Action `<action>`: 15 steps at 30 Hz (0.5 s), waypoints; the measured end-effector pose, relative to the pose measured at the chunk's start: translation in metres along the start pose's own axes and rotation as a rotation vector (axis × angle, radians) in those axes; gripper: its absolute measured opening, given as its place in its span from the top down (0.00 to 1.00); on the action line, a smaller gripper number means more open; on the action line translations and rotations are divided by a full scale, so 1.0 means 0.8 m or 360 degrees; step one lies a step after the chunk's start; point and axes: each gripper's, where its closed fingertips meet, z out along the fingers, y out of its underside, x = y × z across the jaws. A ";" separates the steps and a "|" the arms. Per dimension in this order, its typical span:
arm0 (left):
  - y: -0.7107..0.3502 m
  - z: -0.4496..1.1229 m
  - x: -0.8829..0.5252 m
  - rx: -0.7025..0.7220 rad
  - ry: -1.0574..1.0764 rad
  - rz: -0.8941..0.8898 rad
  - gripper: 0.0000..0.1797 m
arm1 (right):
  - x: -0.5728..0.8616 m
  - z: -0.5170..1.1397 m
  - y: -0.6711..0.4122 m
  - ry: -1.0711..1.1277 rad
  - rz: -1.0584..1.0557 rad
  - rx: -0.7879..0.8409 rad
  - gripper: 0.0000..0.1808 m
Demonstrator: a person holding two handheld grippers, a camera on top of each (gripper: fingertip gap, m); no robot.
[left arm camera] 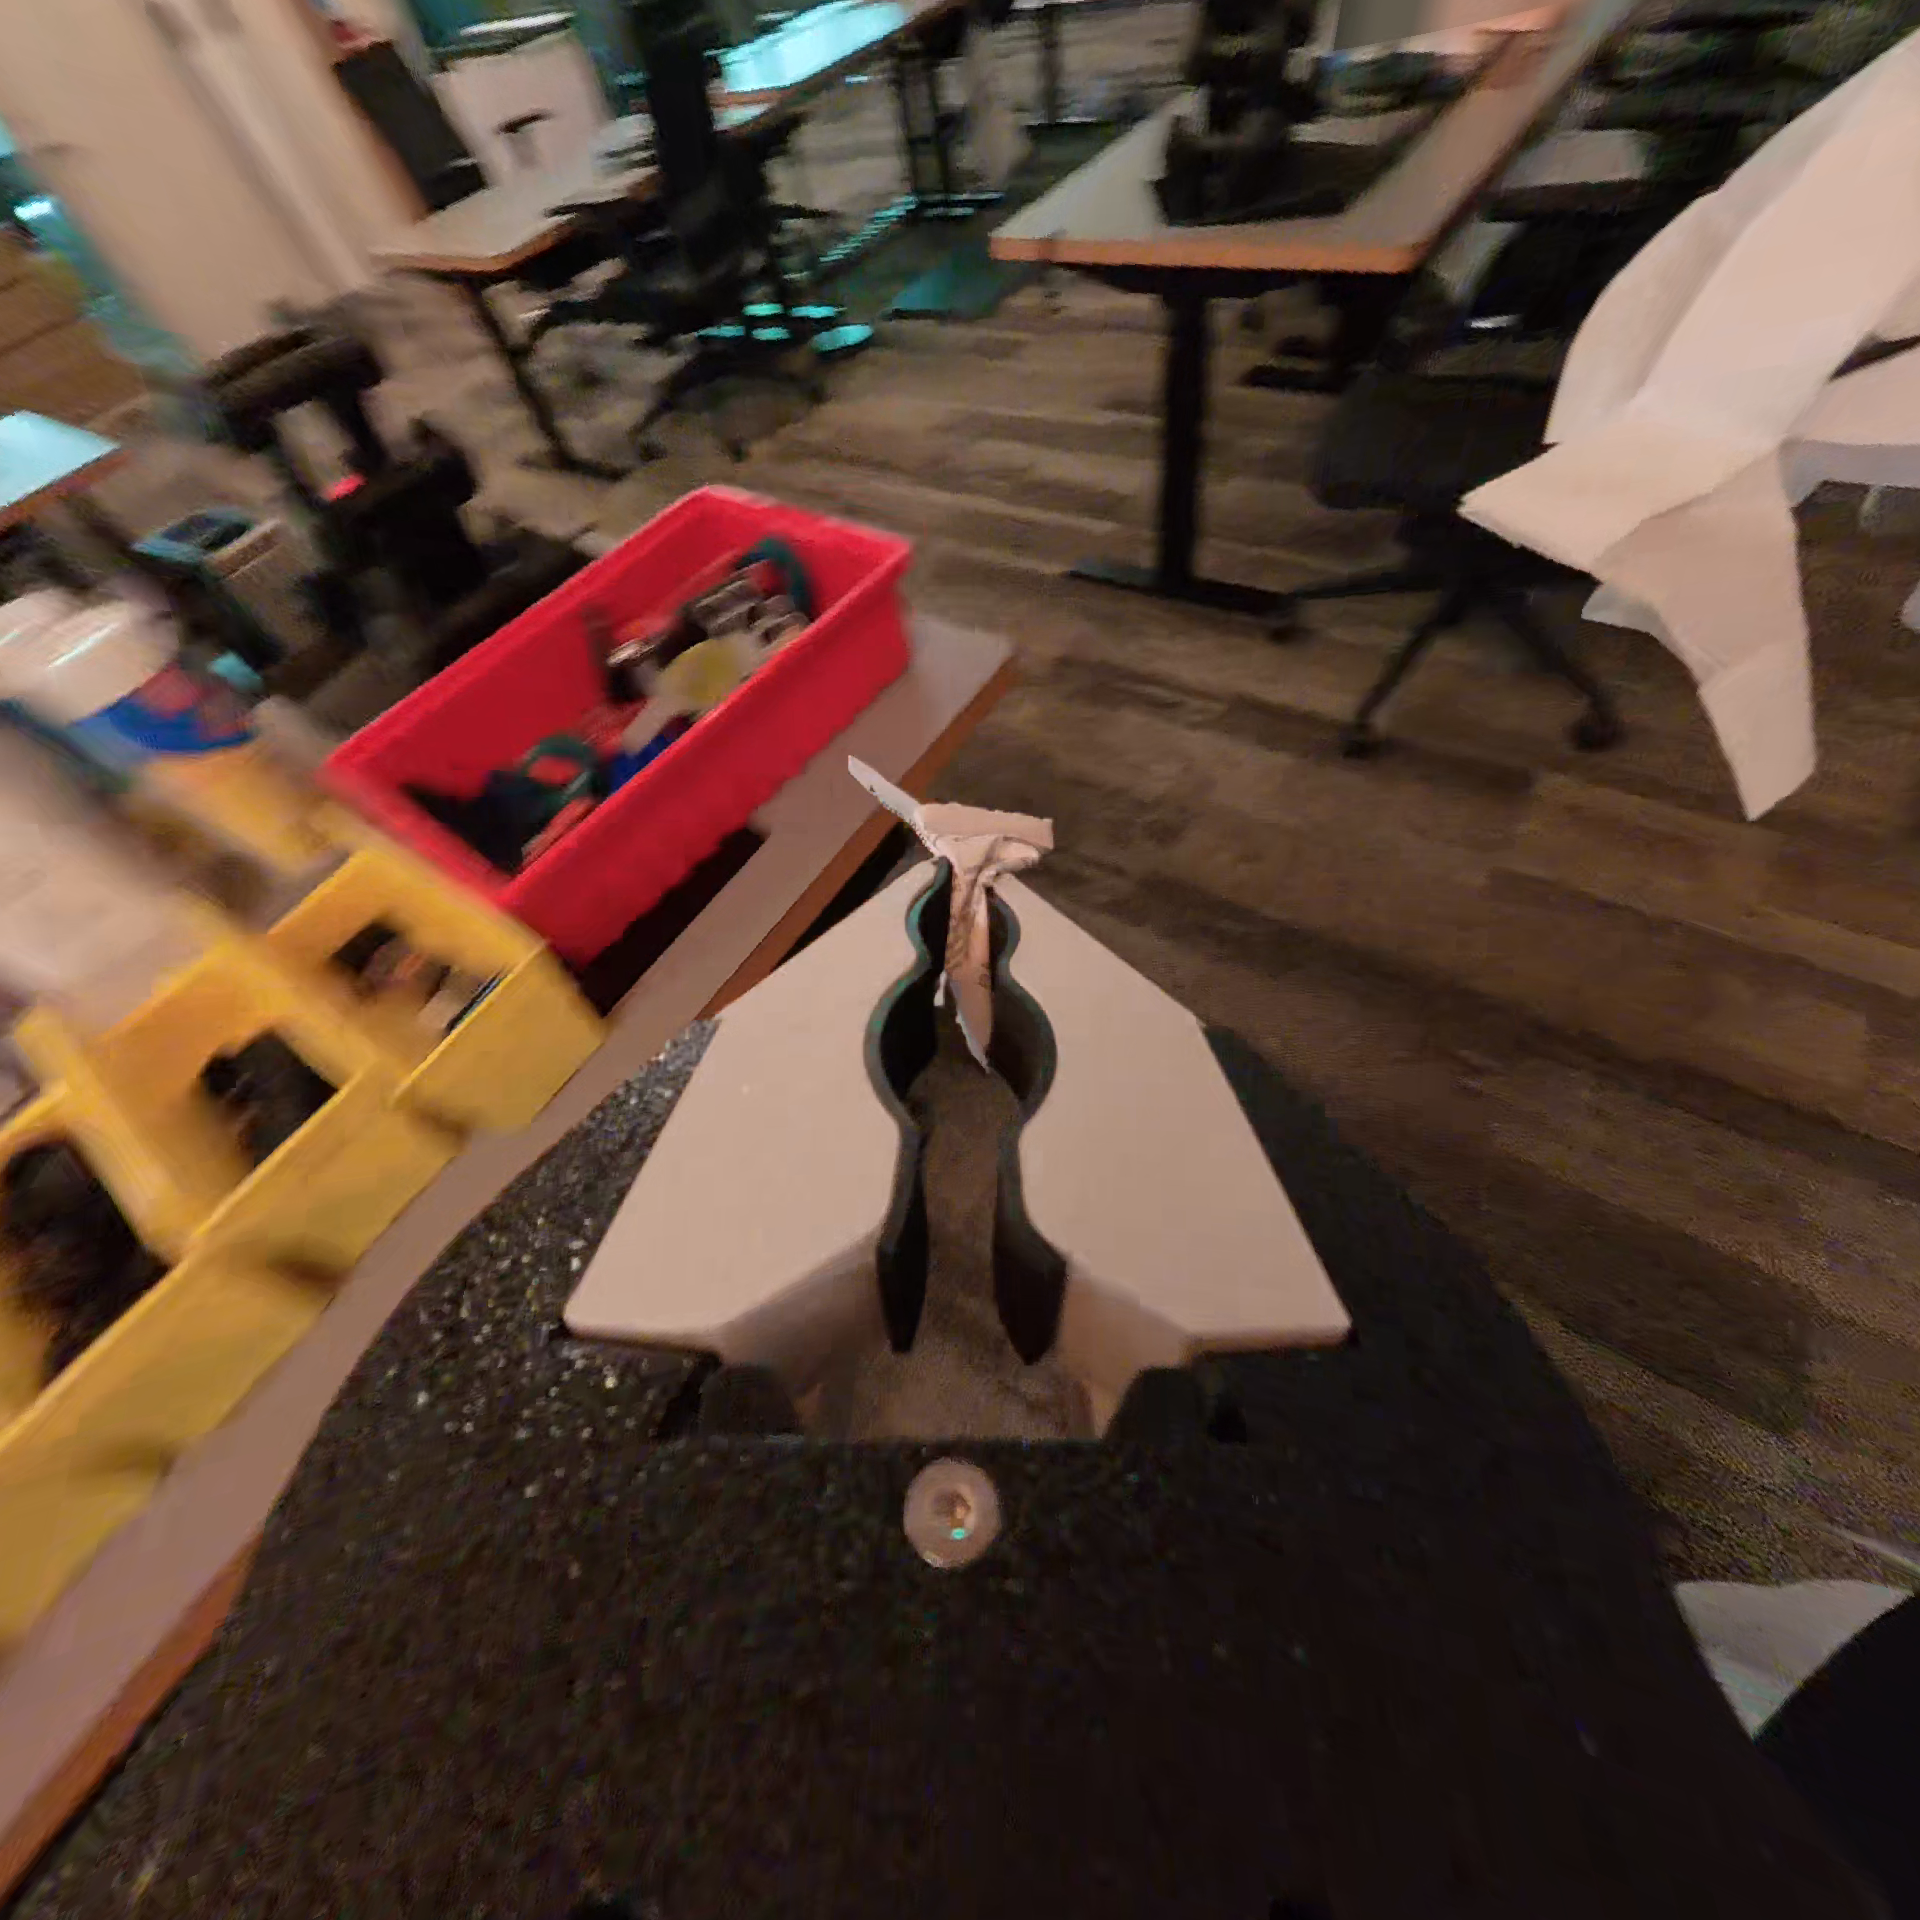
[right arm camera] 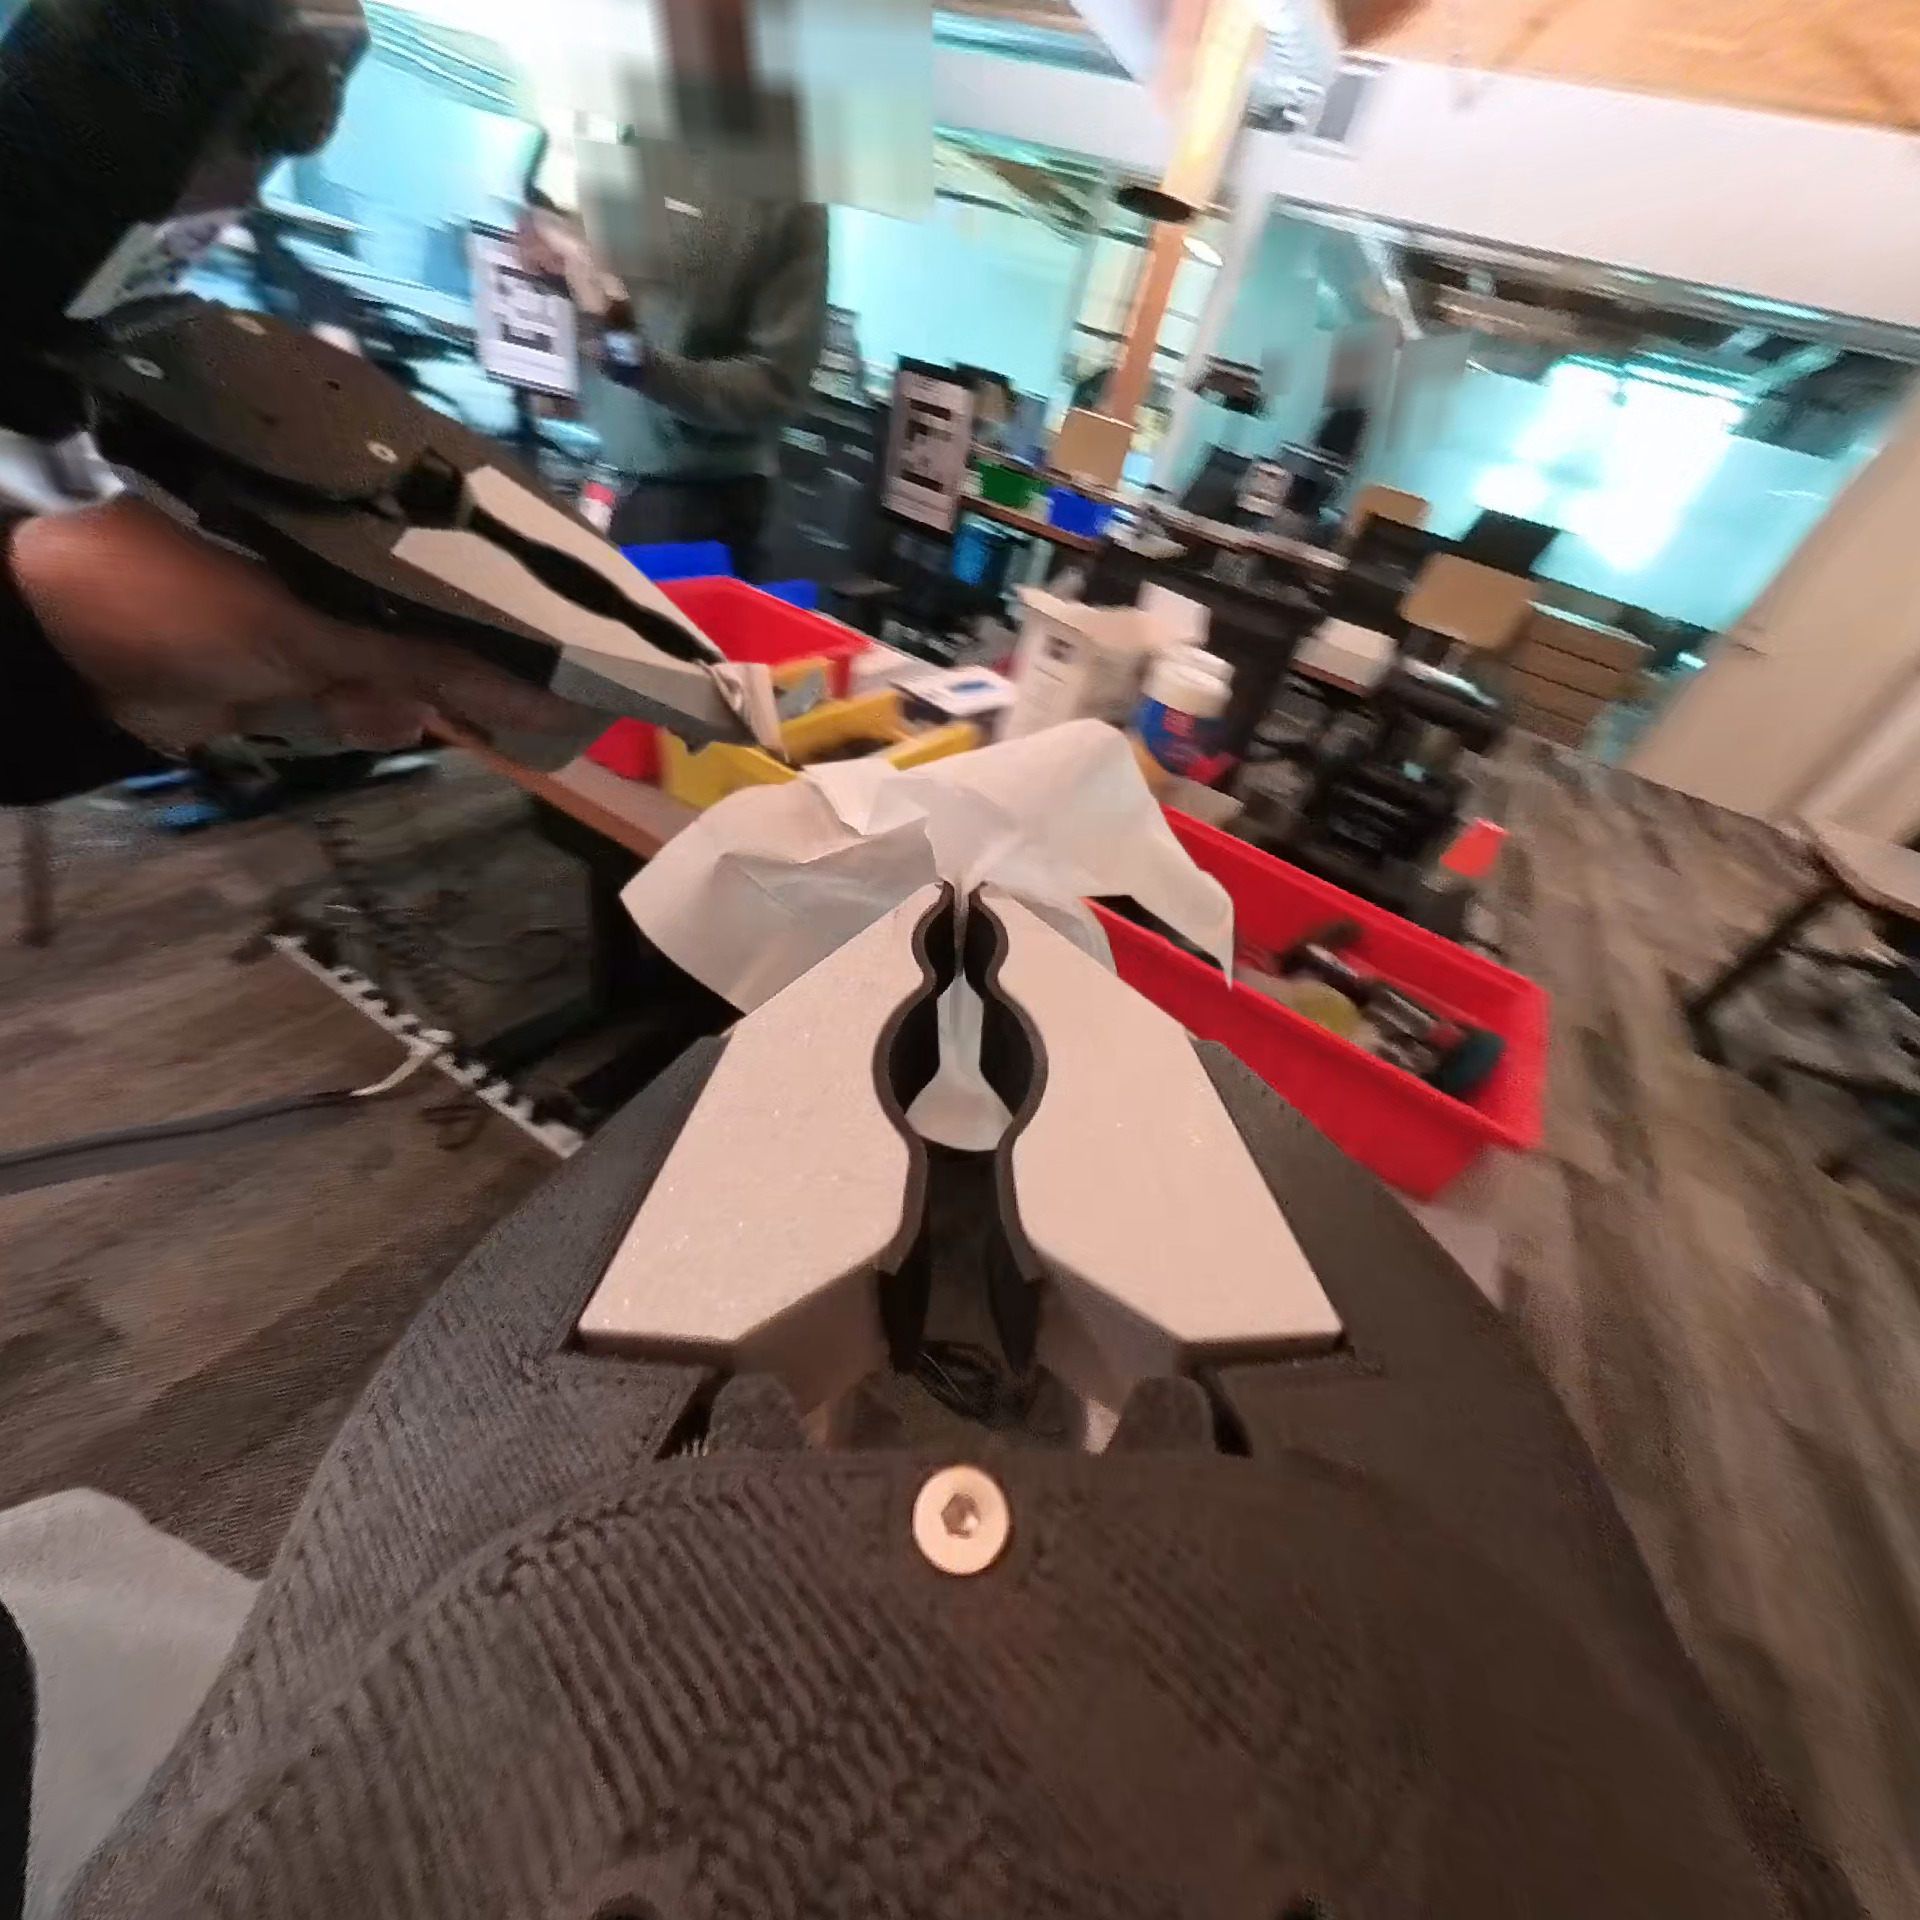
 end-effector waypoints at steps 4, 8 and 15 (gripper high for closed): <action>-0.068 0.167 0.079 0.0053 0.0329 0.0113 1.00 | 0.145 -0.058 0.061 0.0333 0.0069 -0.0125 1.00; -0.133 0.328 0.138 0.0126 0.0556 0.0174 1.00 | 0.302 -0.093 0.118 0.0572 0.0021 -0.0260 1.00; -0.284 0.607 0.129 0.0269 0.0635 0.0188 1.00 | 0.607 -0.079 0.194 0.0771 0.0106 -0.0359 1.00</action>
